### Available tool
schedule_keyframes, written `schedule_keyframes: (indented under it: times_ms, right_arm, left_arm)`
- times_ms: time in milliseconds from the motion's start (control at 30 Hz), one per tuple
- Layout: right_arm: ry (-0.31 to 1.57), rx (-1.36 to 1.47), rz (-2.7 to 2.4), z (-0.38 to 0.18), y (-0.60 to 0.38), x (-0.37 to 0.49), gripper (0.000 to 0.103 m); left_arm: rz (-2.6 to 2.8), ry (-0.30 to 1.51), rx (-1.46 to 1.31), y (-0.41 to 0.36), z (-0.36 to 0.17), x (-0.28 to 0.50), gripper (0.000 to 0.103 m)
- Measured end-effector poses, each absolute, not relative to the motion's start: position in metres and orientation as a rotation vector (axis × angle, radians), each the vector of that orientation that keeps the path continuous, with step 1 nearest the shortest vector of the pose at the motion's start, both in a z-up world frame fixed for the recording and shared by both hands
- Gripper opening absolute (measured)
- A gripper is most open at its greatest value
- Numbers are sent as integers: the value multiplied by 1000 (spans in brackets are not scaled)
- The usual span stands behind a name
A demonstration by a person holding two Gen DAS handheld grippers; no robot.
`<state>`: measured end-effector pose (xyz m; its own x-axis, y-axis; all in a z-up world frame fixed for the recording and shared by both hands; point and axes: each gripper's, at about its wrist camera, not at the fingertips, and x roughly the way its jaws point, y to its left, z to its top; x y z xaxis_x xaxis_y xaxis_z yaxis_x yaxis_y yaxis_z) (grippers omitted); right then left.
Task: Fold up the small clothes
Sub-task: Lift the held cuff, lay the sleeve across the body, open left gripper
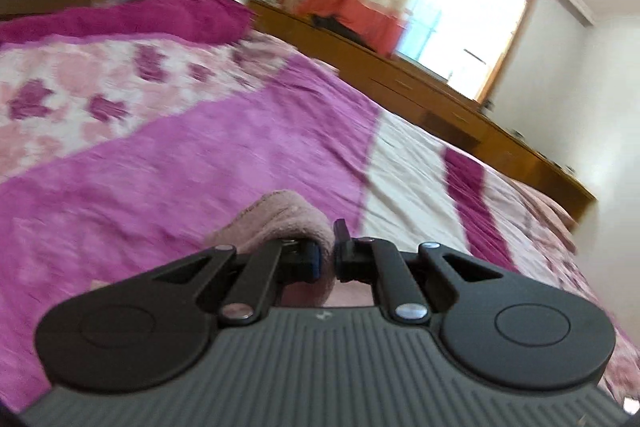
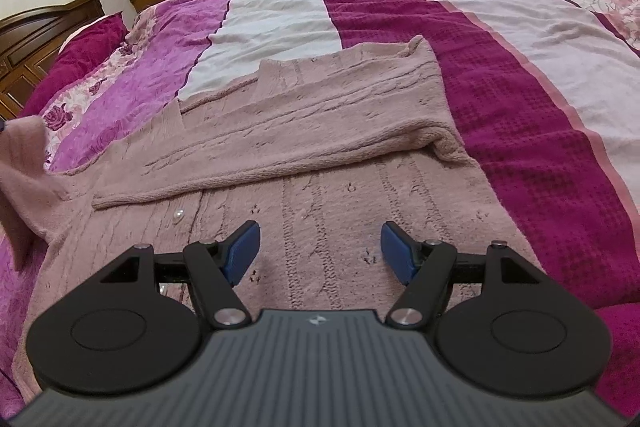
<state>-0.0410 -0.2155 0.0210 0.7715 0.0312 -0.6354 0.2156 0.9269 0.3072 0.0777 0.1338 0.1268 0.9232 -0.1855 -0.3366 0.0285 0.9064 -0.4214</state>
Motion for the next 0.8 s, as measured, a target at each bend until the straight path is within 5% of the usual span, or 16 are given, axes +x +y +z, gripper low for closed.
schedule_keyframes:
  times_ms: [567,633,800]
  right_arm:
    - [684,416,-103,17,-228,-46,74]
    - [686,415,-97,17,-227,-46,74]
    - [693,415,-86,17,-225,-43,74]
  left_arm:
    - [-229,691,-272,52,44,86,11]
    - [-222,738,-286,54,39,86,29]
    - [-221,742,-255,61,44,68,44]
